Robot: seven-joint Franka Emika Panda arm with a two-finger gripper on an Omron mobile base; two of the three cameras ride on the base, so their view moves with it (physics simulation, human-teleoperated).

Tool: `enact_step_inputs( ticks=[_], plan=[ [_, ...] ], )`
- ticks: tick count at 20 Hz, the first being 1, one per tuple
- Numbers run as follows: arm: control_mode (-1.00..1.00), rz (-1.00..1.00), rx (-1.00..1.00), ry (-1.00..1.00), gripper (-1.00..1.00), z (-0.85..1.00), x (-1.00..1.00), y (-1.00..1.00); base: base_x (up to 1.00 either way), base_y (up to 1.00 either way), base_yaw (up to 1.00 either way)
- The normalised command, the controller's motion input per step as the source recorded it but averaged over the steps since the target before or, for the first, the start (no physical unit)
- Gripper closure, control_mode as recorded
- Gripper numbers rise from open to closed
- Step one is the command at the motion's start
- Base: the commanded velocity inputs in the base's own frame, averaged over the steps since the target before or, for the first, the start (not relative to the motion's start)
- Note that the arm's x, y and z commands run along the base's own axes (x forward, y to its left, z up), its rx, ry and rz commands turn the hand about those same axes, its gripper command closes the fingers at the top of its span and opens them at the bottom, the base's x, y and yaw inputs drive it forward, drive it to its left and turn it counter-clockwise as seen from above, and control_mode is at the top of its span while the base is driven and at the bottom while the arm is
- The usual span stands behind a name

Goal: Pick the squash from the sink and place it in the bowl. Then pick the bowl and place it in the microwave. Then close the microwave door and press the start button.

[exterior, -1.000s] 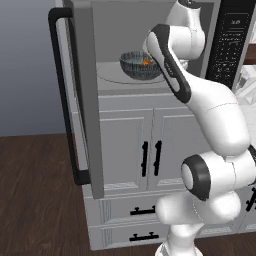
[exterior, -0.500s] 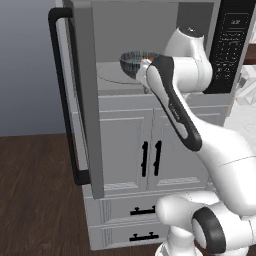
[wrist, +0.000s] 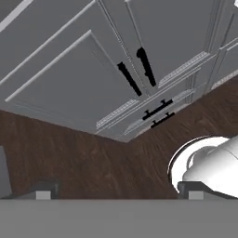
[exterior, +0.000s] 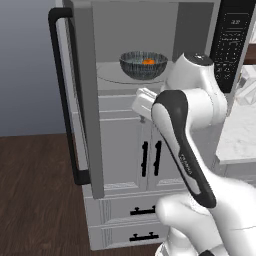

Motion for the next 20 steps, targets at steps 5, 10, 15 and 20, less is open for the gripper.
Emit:
enact_step_inputs(
  ticks=[5,10,15,20],
  plan=[
    [-1.00,-0.08,-0.07,-0.18,-1.00,-0.01,-1.00,0.35,0.00,0.00,0.00],
    [-1.00,-0.19,0.00,-0.13,-1.00,-0.11,-1.00,0.35,0.00,0.00,0.00],
    [-1.00,-0.12,0.00,-0.04,-1.00,-0.07,-1.00,0.11,0.00,0.00,0.00],
    [-1.00,-0.07,-0.01,-0.02,-1.00,-0.21,-0.58,0.74,0.00,0.00,0.00]
  ],
)
